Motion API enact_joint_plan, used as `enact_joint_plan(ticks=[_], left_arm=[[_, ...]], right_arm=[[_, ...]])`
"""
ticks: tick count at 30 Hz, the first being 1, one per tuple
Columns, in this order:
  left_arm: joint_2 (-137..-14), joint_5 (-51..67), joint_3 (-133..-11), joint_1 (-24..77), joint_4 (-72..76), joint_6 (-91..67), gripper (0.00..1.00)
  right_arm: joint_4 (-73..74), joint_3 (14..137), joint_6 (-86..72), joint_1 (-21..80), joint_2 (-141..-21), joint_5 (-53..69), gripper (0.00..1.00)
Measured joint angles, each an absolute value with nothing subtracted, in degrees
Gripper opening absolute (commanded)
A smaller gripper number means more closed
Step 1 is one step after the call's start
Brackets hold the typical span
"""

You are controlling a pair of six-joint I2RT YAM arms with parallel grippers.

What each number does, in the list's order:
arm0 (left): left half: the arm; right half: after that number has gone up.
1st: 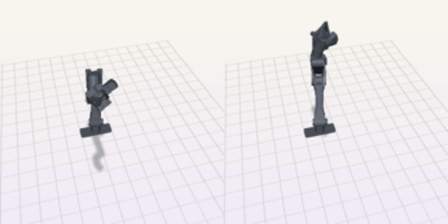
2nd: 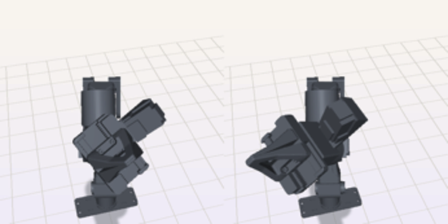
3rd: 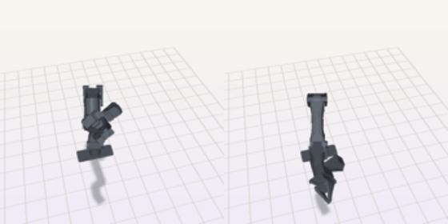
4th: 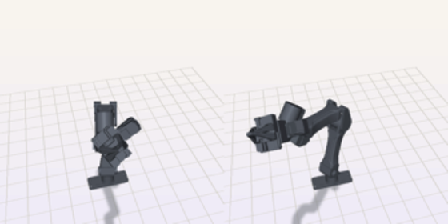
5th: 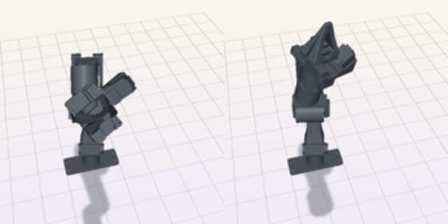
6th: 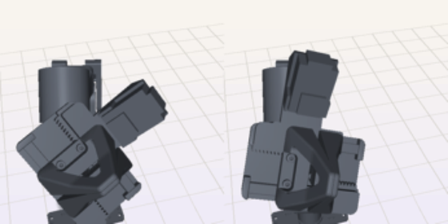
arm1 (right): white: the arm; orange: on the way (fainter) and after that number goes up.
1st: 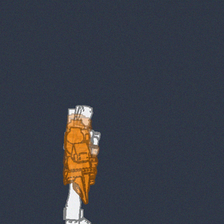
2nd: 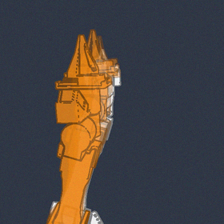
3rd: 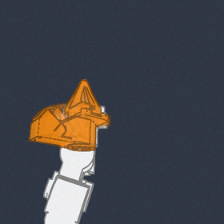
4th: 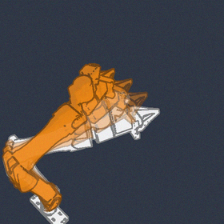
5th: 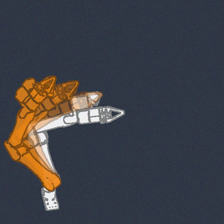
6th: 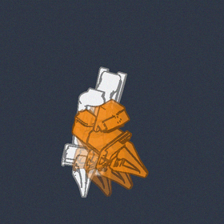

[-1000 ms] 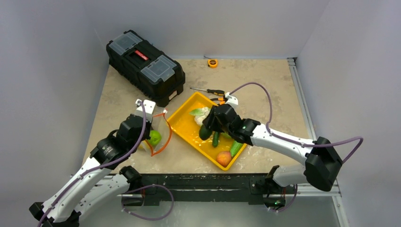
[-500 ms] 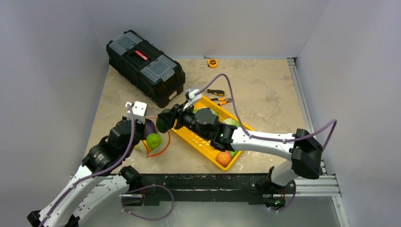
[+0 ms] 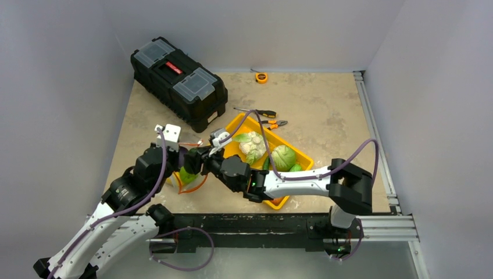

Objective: Place the food in the zip-top bag and seal the zipper
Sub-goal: Place the fake fruit in the zipper food storage bag.

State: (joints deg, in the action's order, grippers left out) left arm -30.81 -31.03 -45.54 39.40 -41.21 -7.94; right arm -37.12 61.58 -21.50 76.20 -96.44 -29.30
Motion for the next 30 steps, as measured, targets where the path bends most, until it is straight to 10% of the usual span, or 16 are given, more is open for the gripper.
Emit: enact_joint_plan(ticks=[30], left_arm=[[-31.8, -31.0, -45.4, 39.4, -41.0, -7.9, 0.0]], right_arm=[[-44.2, 69.3, -24.4, 75.8, -112.2, -30.5, 0.18]])
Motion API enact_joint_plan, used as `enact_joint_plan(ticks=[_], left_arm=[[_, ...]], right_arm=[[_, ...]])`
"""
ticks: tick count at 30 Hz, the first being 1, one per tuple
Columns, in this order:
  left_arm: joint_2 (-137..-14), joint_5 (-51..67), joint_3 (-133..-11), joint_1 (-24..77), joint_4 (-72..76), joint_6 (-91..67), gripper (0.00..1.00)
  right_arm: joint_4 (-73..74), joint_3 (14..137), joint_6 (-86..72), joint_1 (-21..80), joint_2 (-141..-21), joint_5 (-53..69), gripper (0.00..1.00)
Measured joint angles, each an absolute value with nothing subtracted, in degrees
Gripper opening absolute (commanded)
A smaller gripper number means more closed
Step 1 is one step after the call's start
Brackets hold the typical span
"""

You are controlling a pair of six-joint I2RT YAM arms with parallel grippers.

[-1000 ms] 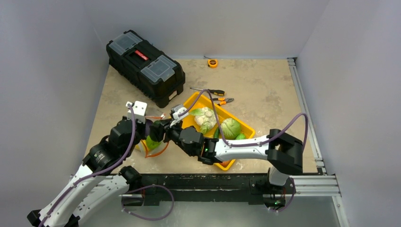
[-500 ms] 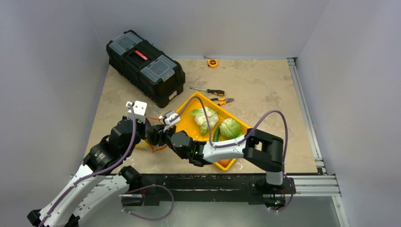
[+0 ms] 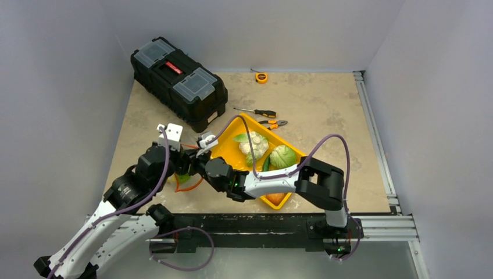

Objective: Place the food in the zip-top bag and seal the zipper
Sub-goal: Place the fake fruit in the zipper food storage bag.

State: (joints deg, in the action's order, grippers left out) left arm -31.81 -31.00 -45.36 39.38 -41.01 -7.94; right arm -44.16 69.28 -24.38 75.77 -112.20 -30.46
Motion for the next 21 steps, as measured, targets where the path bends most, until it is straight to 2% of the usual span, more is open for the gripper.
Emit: enact_joint_plan(ticks=[3, 5, 16, 21], left_arm=[[-31.9, -31.5, -45.4, 39.2, -39.9, -7.9, 0.0], [-31.7, -31.7, -45.4, 39.0, -38.9, -7.9, 0.0], [-31.6, -30.6, -45.4, 39.0, -39.2, -7.9, 0.0], [-31.0, -31.0, -45.4, 39.0, -39.6, -7.9, 0.0]], right_arm=[[-43.5, 69.1, -26.7, 74.9, -110.2, -30.2, 0.18], [-43.3, 69.3, -28.8, 74.0, -110.2, -29.7, 0.21], [-39.8, 74.5, -33.4, 71.6, -115.6, -28.8, 0.71], [-36.9, 74.2, -33.3, 71.5, -115.5, -28.5, 0.8]])
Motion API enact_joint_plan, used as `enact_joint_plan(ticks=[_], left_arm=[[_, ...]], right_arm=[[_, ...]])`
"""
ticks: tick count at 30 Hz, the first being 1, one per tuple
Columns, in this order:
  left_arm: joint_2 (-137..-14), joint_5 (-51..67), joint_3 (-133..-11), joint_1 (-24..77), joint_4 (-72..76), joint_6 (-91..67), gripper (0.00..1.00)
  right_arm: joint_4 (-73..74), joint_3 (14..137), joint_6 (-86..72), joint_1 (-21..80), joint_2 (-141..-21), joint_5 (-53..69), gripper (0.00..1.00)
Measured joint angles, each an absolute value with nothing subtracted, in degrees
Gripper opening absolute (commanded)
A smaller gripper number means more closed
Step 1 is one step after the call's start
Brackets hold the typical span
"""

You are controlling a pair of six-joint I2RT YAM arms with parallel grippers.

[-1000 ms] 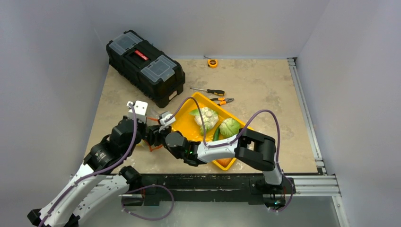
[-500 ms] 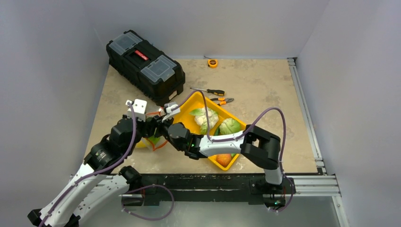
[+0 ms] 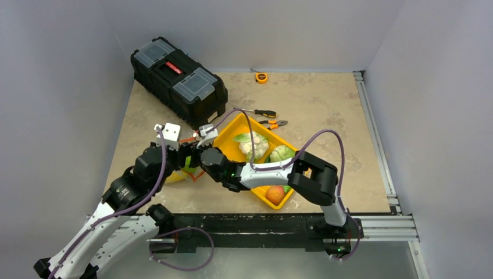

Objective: Place the food in the zip-top bag and seal the zipper
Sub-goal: Place the fake fruit in the zipper food storage bag, then adjust the zipper food storage bag at the center of the board.

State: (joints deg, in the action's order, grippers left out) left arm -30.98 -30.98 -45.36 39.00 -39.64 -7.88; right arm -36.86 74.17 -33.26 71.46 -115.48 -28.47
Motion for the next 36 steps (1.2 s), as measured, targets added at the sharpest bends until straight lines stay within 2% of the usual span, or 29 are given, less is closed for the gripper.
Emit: enact_joint_plan(ticks=[7, 26, 36], left_arm=[[-30.5, -30.2, -45.4, 39.0, -39.6, -7.9, 0.0], [-29.2, -30.2, -45.4, 39.0, -39.9, -7.9, 0.0], [-29.2, -30.0, -45.4, 39.0, -40.0, -7.9, 0.0]], right_arm=[[-29.9, 72.7, -33.1, 71.8, -112.8, -26.0, 0.79], [-6.9, 63.5, -35.6, 71.9, -93.0, -22.9, 0.76], [-6.3, 62.1, -40.1, 71.6, -94.6, -17.8, 0.54]])
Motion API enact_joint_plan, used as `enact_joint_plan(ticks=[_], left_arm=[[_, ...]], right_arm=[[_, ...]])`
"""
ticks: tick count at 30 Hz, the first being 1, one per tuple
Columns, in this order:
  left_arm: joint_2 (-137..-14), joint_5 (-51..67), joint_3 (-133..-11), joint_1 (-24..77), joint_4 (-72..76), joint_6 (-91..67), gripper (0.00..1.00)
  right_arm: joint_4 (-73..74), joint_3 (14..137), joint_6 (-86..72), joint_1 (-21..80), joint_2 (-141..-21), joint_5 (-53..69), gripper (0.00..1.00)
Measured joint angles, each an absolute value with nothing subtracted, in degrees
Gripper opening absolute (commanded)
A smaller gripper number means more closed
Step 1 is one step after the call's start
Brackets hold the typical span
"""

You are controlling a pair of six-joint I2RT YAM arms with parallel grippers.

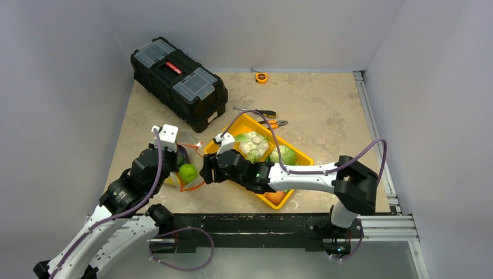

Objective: Place the food in the zip-top bag and seal the zipper
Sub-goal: Adjust the zipper food storage bag at the center of the board.

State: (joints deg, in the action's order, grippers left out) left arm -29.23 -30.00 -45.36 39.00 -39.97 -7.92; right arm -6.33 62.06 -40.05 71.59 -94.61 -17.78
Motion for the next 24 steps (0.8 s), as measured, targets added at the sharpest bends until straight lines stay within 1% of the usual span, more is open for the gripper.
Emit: enact_joint_plan(ticks=[2, 4, 5, 6, 7, 11, 14, 17, 20, 22, 24], left_arm=[[-29.2, -30.0, -45.4, 39.0, -40.0, -7.9, 0.0], [-29.3, -30.0, -45.4, 39.0, -40.0, -8.0, 0.0], [-29.3, -30.0, -45.4, 39.0, -40.0, -8.3, 0.0], [-29.3, -29.8, -45.4, 39.0, -40.0, -8.8, 0.0], [-29.3, -29.6, -45.4, 39.0, -40.0, -9.3, 0.0], [-30.9, -28.3, -47.8, 39.0, -43.3, -13.3, 0.0], [-35.9, -28.3, -56.6, 38.9, -51.2, -18.2, 0.0], [-41.4, -27.5, -69.3, 38.7, -59.2, -22.3, 0.0], [-45.3, -24.8, -79.2, 38.7, -65.4, -24.7, 0.0], [-46.5, -22.9, -83.1, 38.7, -68.5, -25.9, 0.0], [-46.6, -21.4, -83.8, 38.7, -70.1, -26.7, 0.0]], right_arm=[[-6.5, 62.1, -40.2, 71.6, -95.5, -16.8, 0.47], [-6.5, 62.1, -40.3, 71.6, -96.4, -16.3, 0.34], [-6.5, 62.1, -40.4, 71.6, -96.8, -15.8, 0.19], [-6.5, 62.1, -40.4, 71.6, -97.0, -15.4, 0.07], [-6.3, 62.2, -40.6, 71.6, -97.2, -15.0, 0.0], [0.3, 66.7, -42.0, 71.4, -97.3, -13.1, 0.0], [4.9, 73.4, -42.9, 70.3, -97.2, -8.8, 0.0], [6.2, 79.5, -44.8, 67.7, -96.3, -0.2, 0.0], [6.4, 83.0, -47.6, 64.4, -94.9, 9.2, 0.0], [6.1, 83.7, -49.1, 62.9, -94.4, 14.0, 0.0], [6.0, 83.7, -50.5, 62.4, -94.2, 17.6, 0.0]])
